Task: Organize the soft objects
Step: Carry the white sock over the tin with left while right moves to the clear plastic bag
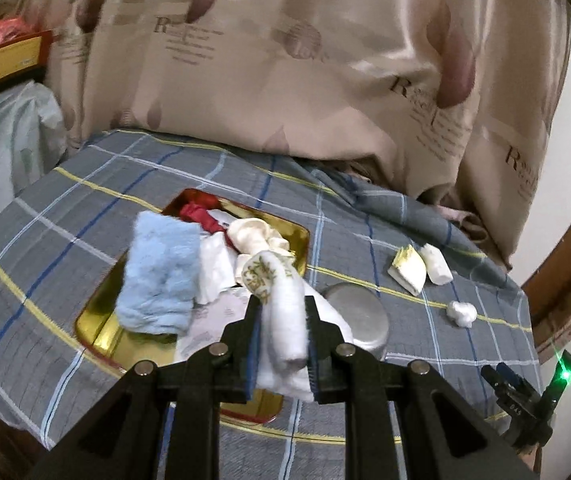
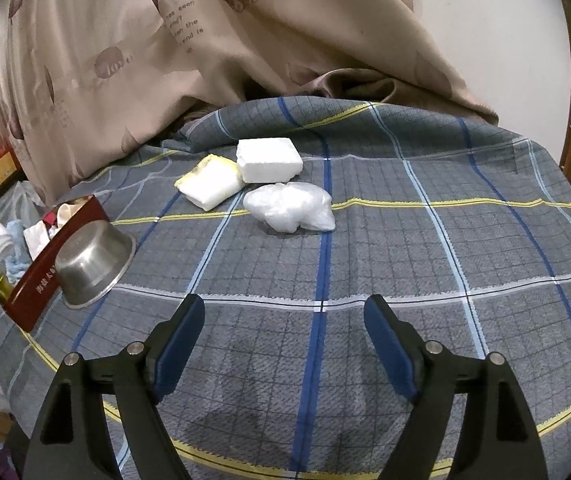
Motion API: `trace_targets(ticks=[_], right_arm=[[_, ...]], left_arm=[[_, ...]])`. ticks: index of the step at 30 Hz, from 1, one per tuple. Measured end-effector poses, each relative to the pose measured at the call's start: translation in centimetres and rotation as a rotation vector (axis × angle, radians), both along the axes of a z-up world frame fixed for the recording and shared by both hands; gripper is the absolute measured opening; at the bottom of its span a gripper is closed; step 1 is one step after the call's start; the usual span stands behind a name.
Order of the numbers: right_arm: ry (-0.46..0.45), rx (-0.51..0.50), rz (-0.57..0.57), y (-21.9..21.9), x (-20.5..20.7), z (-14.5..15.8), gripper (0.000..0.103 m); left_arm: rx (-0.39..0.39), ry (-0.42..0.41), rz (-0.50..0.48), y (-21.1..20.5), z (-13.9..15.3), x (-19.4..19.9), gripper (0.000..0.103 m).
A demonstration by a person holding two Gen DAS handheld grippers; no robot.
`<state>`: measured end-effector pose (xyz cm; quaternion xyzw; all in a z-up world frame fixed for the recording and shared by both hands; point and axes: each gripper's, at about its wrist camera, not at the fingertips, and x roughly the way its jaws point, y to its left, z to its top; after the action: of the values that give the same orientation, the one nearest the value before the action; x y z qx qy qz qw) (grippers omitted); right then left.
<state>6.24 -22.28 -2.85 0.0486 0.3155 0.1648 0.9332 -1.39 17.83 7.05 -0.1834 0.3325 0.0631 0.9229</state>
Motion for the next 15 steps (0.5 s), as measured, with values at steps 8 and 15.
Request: trace_targets(ticks=[8,15], right_arm=[[0.013,-0.023,-0.008,0.29,0.22,-0.09,0.08],[0.039,-0.046,-0.023,0.55,0.6,-0.27,0.084]], left_arm=[[0.017,-0.003,0.012,0.21,-0.02,-0.88,0.02],[0.039,0.01,0.006,-0.14,-0.13,-0.85,0.02]])
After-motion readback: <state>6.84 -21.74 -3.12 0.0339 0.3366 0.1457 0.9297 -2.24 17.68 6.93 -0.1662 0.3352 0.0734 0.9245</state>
